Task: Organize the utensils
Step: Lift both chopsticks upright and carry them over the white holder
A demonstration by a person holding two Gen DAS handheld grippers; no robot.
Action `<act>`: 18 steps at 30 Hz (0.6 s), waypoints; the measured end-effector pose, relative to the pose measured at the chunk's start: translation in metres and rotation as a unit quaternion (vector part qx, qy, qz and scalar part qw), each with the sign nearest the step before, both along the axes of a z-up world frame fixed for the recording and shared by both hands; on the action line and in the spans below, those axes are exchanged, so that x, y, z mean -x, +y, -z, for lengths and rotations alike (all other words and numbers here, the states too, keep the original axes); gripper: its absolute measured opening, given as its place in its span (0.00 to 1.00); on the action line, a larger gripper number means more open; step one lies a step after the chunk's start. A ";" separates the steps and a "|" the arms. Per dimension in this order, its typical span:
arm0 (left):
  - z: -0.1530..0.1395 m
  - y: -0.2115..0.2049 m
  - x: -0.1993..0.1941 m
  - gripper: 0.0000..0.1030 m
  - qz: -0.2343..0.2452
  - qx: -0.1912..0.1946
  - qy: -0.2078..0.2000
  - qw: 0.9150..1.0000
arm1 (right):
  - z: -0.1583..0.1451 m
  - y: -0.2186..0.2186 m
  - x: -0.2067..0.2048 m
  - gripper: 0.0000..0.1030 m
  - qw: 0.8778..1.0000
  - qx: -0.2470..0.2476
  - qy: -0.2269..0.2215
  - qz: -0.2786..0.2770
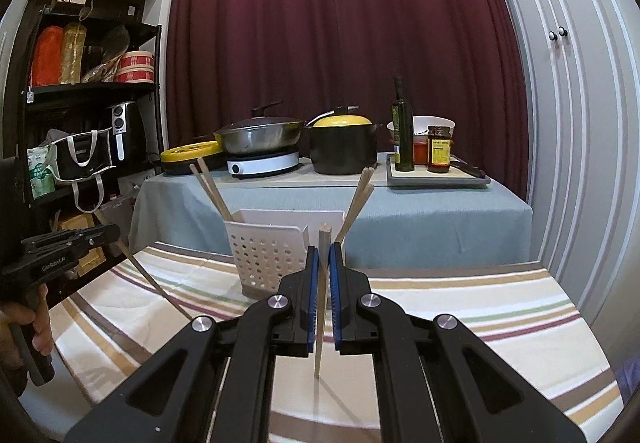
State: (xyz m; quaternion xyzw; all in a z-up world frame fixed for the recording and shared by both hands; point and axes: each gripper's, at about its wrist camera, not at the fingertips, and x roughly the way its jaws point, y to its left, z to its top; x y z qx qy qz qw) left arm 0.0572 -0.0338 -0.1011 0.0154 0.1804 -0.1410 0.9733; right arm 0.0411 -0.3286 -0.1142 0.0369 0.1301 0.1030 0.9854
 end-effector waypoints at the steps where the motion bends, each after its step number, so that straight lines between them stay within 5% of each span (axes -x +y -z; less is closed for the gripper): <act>1: -0.001 0.000 -0.003 0.07 -0.001 0.001 0.000 1.000 | 0.000 0.000 -0.002 0.06 1.000 -0.001 -0.001 0.000; 18: -0.040 -0.010 -0.022 0.06 0.011 0.027 -0.018 0.999 | -0.025 -0.001 -0.027 0.06 1.000 -0.016 -0.013 -0.018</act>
